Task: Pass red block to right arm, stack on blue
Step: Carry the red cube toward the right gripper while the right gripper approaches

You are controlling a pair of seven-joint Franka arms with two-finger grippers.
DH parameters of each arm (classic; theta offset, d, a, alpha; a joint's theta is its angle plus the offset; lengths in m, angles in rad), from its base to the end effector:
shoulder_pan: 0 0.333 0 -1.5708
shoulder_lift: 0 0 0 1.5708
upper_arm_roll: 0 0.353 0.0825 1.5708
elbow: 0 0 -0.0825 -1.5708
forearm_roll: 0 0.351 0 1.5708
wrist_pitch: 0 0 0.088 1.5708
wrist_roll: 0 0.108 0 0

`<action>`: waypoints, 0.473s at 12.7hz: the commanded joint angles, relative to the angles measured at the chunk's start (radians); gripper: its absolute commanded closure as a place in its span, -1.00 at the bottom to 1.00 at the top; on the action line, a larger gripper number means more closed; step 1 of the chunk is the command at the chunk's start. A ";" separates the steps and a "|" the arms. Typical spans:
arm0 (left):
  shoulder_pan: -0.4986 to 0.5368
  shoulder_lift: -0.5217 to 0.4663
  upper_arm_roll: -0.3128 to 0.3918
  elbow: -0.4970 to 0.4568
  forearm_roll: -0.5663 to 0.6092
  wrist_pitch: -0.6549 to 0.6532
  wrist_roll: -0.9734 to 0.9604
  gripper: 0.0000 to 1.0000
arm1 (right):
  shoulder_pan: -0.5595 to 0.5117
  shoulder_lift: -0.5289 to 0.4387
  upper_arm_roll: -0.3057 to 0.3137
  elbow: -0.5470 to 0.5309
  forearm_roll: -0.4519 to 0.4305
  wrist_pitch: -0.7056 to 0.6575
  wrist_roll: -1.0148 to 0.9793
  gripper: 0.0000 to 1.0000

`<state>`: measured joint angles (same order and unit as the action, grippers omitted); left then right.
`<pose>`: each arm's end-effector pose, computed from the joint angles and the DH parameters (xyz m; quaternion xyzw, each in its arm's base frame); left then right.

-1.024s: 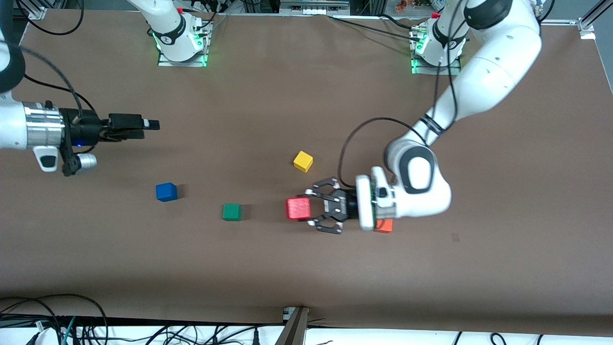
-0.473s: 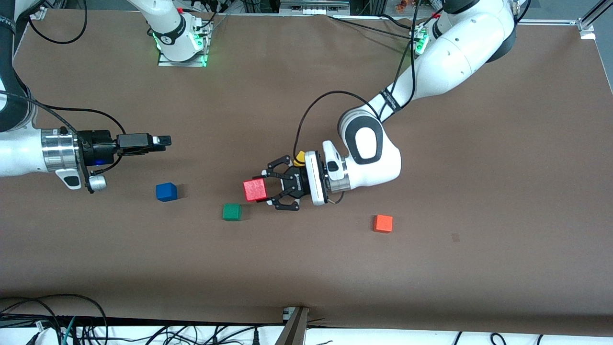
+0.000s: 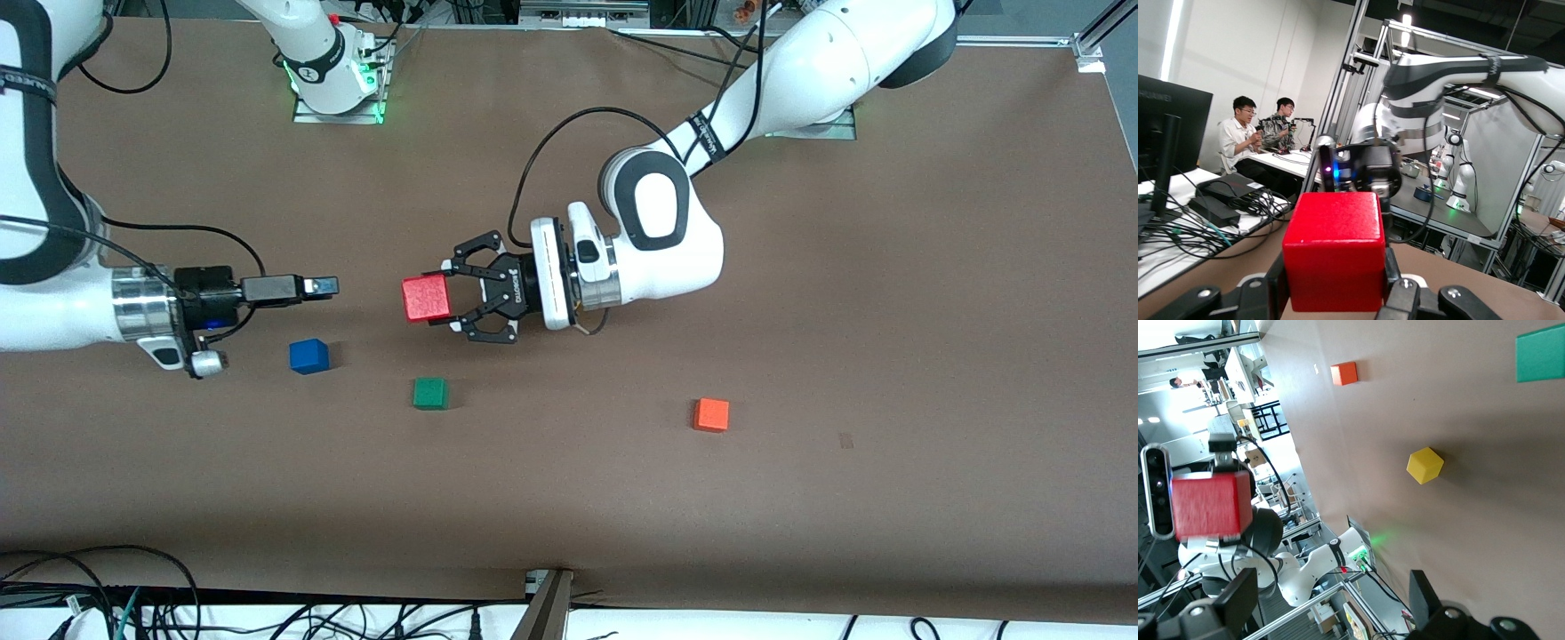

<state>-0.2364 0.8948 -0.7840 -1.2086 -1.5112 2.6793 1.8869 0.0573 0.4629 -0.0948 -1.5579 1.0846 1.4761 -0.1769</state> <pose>0.6113 -0.4940 0.4137 0.6178 -0.3715 0.4589 0.5193 0.6320 0.0900 0.4479 -0.8405 0.0330 0.1764 0.5112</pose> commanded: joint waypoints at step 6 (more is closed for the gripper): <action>-0.063 -0.011 0.014 -0.006 -0.040 0.071 0.000 1.00 | 0.029 -0.004 0.004 0.028 0.057 0.003 0.118 -1.00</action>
<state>-0.2903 0.8956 -0.7814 -1.2126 -1.5141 2.7421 1.8843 0.0832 0.4650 -0.0921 -1.5383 1.1211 1.4802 -0.1016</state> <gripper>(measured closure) 0.441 0.000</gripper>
